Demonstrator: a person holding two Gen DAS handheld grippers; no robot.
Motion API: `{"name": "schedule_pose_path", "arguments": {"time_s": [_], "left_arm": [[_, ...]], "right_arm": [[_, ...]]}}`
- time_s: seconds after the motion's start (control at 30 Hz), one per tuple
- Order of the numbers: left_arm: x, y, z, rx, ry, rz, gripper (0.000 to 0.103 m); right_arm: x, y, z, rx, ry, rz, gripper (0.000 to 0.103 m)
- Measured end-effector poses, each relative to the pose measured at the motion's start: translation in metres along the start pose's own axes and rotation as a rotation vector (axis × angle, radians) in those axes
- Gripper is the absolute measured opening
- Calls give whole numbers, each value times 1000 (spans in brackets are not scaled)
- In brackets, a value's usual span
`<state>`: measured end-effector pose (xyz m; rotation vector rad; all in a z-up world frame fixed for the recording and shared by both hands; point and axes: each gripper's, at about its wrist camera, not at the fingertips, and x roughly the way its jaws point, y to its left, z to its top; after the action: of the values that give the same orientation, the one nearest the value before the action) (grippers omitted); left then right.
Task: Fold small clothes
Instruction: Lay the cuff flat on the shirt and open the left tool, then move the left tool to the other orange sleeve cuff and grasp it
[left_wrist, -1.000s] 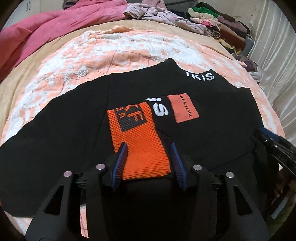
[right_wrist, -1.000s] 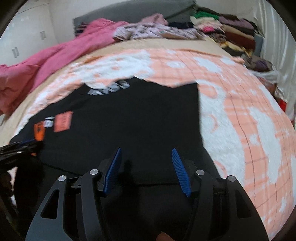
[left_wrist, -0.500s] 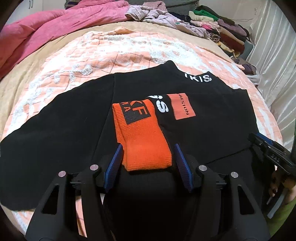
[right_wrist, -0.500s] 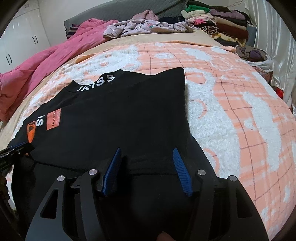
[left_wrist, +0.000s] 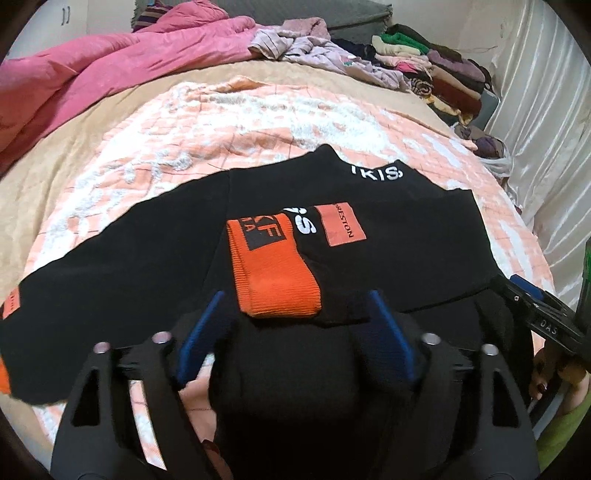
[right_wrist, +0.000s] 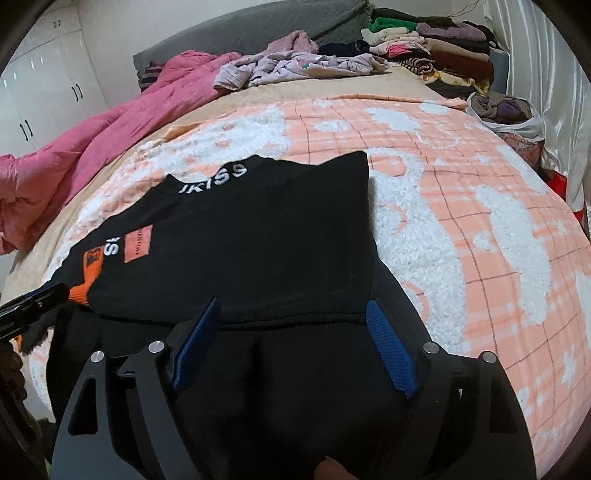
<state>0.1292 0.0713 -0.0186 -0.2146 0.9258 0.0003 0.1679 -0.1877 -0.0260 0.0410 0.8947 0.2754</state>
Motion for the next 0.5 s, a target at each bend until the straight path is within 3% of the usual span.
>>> {"name": "schedule_pose_path", "arguments": {"time_s": [0.23, 0.5], "left_arm": [[-20, 11, -1, -43, -33, 9, 92], [-44, 26, -4, -52, -87, 71, 93]], "right_arm": [[-21, 14, 1, -16, -37, 32, 87], [-46, 49, 2, -71, -91, 89, 93]]}}
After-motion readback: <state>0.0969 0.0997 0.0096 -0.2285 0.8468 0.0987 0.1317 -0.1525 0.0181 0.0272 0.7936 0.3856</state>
